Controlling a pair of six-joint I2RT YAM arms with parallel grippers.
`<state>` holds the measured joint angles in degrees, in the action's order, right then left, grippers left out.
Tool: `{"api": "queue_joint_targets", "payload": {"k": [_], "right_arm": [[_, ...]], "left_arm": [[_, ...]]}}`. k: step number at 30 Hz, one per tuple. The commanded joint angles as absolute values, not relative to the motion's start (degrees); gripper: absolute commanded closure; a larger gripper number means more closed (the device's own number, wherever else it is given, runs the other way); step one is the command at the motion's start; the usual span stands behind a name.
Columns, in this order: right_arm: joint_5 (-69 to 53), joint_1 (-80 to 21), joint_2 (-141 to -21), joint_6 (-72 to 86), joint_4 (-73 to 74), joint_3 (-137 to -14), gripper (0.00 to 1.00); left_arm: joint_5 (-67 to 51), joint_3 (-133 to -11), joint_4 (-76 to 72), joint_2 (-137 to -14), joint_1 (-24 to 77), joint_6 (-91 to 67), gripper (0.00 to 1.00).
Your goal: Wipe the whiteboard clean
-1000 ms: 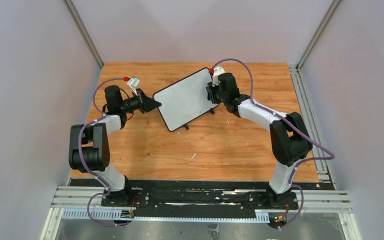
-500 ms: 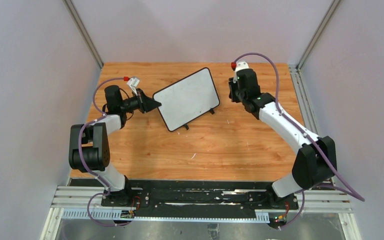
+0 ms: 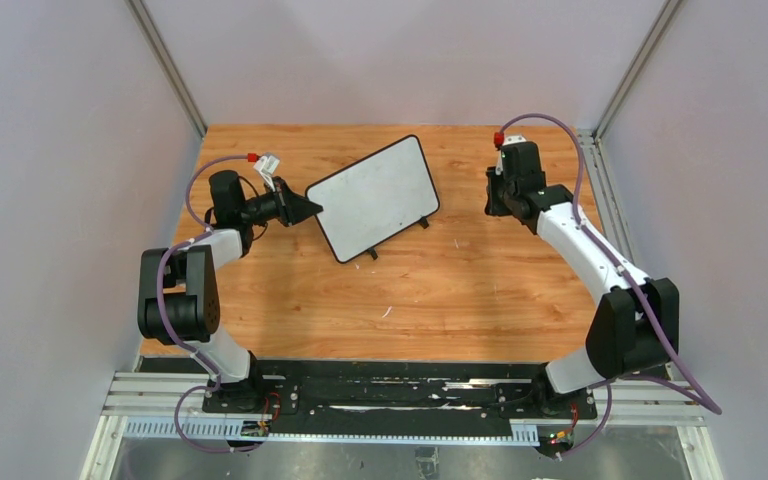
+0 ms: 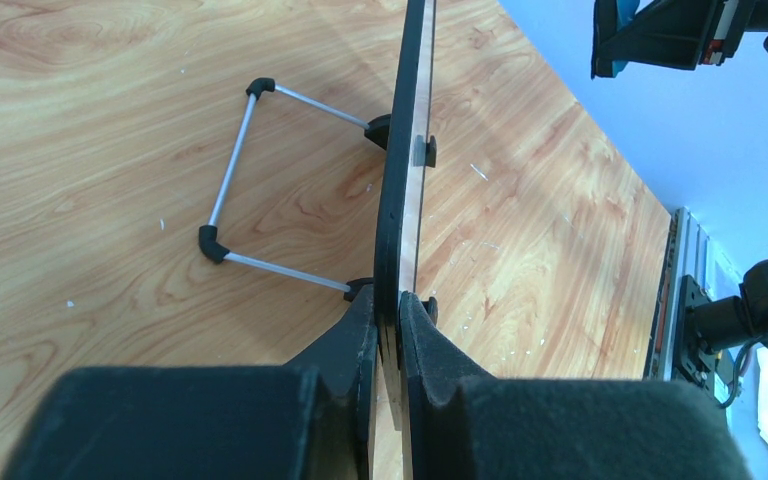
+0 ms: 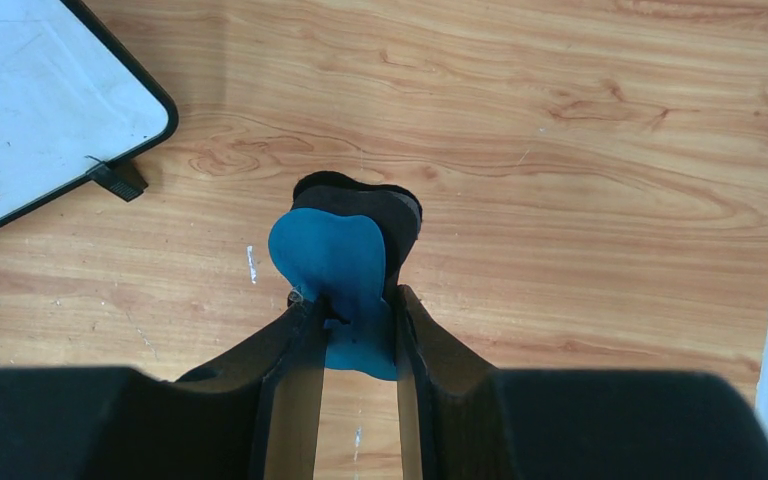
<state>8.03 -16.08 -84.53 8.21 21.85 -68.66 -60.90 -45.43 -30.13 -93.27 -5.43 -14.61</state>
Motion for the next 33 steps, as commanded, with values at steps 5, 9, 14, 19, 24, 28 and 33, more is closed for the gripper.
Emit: {"api": "queue_joint_targets", "payload": {"k": [5, 9, 14, 19, 24, 28, 33], "right_arm": [[5.79, -10.87, -84.95, 10.22, 25.07, -67.43, 0.99], [2.00, -8.11, -87.03, 10.59, 26.33, -68.65, 0.99], [-4.13, -5.16, -94.61, 9.31, 33.64, -77.61, 0.99], [-5.88, -4.96, -103.11, 8.28, 41.12, -86.68, 0.99], [-5.74, -4.89, -109.29, 8.20, 42.01, -89.40, 0.99], [-7.65, -5.01, -112.52, 7.87, 41.95, -90.50, 0.99], [-8.78, -5.01, -113.21, 7.82, 41.50, -90.47, 0.98]], "left_arm": [[-58.25, -45.99, -27.34, -95.23, -5.39, -9.94, 1.00], [-58.20, -46.01, -27.36, -95.37, -5.38, -9.93, 1.00], [-57.91, -46.24, -26.73, -95.41, -5.37, -9.69, 1.00], [-57.66, -46.39, -26.07, -95.54, -5.42, -9.13, 1.00], [-57.48, -46.70, -25.50, -95.98, -5.38, -8.79, 1.00], [-57.39, -47.01, -25.40, -96.24, -5.41, -8.85, 1.00], [-57.38, -47.28, -24.69, -96.50, -5.42, -8.73, 1.00]]}}
